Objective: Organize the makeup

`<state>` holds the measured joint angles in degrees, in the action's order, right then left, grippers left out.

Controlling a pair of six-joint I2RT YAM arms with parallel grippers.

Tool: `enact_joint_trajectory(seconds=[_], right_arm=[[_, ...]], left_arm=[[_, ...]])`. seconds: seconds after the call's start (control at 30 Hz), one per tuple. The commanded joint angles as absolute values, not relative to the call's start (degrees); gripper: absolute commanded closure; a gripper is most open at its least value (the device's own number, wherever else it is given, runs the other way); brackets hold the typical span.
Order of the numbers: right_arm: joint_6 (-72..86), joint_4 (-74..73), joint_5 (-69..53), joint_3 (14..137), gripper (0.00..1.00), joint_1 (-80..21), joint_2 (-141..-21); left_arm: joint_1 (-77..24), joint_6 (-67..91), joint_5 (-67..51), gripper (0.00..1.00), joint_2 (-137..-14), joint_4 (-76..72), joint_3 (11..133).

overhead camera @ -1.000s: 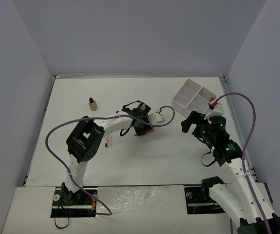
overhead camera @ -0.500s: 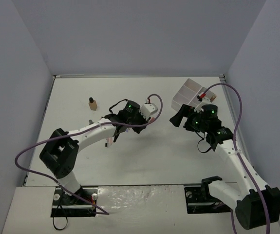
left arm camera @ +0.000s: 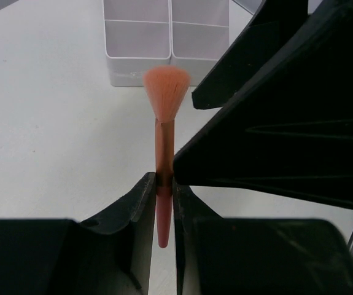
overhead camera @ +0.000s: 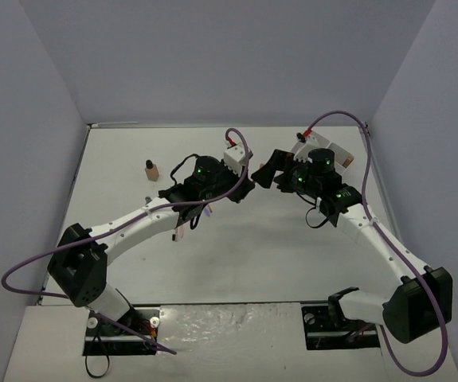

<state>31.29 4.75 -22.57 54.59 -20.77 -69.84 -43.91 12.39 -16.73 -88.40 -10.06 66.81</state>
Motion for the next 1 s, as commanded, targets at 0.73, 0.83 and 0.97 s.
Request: enact_joint_trajectory(seconds=[0.73,0.83,0.97], right_arm=[[27.42,16.45,-19.51,55.53,1.00,-22.41,-72.76],[25.65,16.00,-18.73,55.55,1.00,-22.38,-72.86],[21.77,15.26,-14.58,56.27,1.00,-21.90,-72.94]], left_arm=[[-45.10,20.04,-17.36,1.00,-87.51,-15.30,69.19],[-45.06,21.00,-15.46,0.97,-87.54,-13.64,69.49],[-44.67,22.30,-9.94,0.57,-86.47,-9.00,69.48]])
